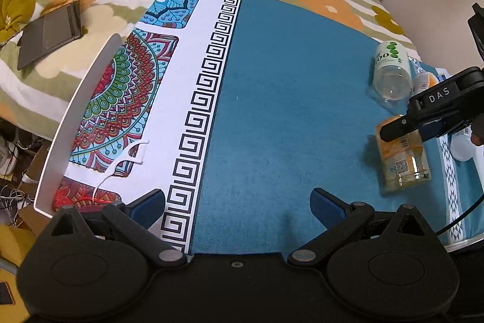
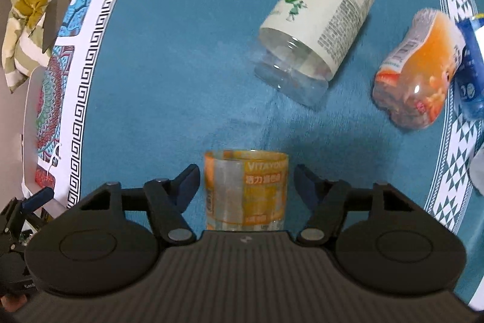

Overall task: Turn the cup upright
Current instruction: 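Close the right gripper around the body of the lying cup, then lift the cup with the right gripper and rotate it rim-up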

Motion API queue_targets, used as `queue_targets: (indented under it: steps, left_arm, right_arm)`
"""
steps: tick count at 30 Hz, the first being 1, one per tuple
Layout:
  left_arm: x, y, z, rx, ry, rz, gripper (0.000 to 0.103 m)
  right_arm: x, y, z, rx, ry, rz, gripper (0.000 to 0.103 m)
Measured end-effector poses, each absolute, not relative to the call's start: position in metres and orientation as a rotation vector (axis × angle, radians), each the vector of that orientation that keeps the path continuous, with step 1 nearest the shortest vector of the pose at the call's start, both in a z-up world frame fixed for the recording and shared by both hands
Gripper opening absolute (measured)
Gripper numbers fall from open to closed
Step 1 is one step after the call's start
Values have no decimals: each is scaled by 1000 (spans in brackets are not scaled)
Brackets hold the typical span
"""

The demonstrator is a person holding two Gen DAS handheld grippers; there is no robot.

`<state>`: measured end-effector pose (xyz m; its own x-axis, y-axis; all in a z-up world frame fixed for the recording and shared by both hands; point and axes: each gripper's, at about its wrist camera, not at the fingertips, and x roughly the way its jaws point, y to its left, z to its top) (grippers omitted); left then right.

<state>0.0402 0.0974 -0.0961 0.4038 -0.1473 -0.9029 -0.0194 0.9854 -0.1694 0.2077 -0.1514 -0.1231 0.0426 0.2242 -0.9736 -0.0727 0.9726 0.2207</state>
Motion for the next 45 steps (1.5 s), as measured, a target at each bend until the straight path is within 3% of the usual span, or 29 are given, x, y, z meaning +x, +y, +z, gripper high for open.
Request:
queue_targets:
  steps: [2,13,20,23,29,38,45]
  left_arm:
    - [41,97,-97,-171,1158,-90,103]
    - [45,86,-87,-159,1147,-123,103]
    - [47,93,-74,-180,1108,-101,103]
    - [48,94,-72,-189,1094,-93,103]
    - [43,89,-76,-90,1101,-117,103]
    - [25,88,-84,-7,1078,-67,103]
    - [28,81,-86,0,1081,-89,103]
  right_arm:
    - [208,-153,-125,138,1520,228,75]
    - [195,-159,-103,156,1428,234,71]
    - [122,-165,-51,232,970,83,72]
    - [94,-163,-66,314,777,28,72]
    - [79,-141,-101,196,545,-61,72]
    - [67,-124,-134,104,452,-109,73]
    - [56,-125,-131,80,517,-70,73]
